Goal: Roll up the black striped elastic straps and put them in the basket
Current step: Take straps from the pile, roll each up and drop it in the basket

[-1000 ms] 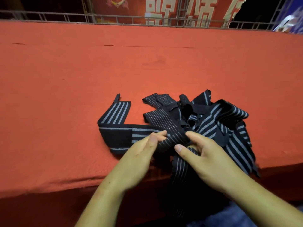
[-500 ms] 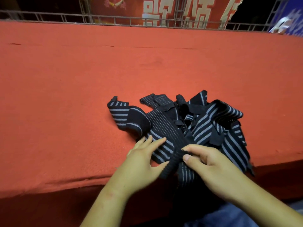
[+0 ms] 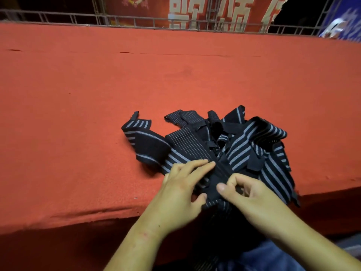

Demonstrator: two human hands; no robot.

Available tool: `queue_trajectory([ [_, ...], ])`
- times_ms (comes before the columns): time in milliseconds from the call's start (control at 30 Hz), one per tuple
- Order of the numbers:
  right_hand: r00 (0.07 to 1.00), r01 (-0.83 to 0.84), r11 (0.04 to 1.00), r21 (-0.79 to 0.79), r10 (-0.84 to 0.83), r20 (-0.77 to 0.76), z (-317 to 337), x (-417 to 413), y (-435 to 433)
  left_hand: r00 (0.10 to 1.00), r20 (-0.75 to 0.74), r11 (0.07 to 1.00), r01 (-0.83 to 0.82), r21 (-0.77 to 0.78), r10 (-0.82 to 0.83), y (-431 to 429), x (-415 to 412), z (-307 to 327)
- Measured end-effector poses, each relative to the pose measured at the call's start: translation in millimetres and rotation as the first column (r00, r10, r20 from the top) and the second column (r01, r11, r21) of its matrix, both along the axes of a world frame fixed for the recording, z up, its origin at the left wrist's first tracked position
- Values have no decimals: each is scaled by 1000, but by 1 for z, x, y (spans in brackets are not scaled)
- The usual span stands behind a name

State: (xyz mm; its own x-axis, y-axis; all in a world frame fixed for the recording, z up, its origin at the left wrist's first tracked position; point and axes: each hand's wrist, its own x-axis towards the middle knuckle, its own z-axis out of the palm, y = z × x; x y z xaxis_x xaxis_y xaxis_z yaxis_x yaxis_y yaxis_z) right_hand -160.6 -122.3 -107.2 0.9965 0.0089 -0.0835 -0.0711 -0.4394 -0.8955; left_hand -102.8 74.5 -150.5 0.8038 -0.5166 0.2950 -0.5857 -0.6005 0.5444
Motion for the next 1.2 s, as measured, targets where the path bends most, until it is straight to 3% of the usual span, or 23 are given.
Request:
queue_trajectory([
  [267, 996, -93, 995, -22, 93, 10, 1, 2, 5, 998, -68, 997, -19, -76, 14, 1, 4, 4],
  [533, 1000, -14, 1000, 8, 14, 2, -5, 5, -2, 994, -70, 985, -90, -147, 80, 3, 16, 3],
  [733, 995, -51, 961, -270, 72, 70, 3, 8, -2, 993, -110, 965, -77, -250, 51, 13, 22, 10],
  [1033, 992, 94, 934, -344, -58, 114, 6, 30, 7, 999, -47, 966, -32, -255, 21, 18, 13, 18],
  [1100, 994, 102, 944, -315, -87, 62, 7, 33, 8, 999, -37, 965, -22, -260, 13, 22, 12, 22],
  [1200, 988, 127, 991, -48, -131, -88, 8, 35, 11, 999, -49, 965, -19, -263, 6, 30, 10, 32],
])
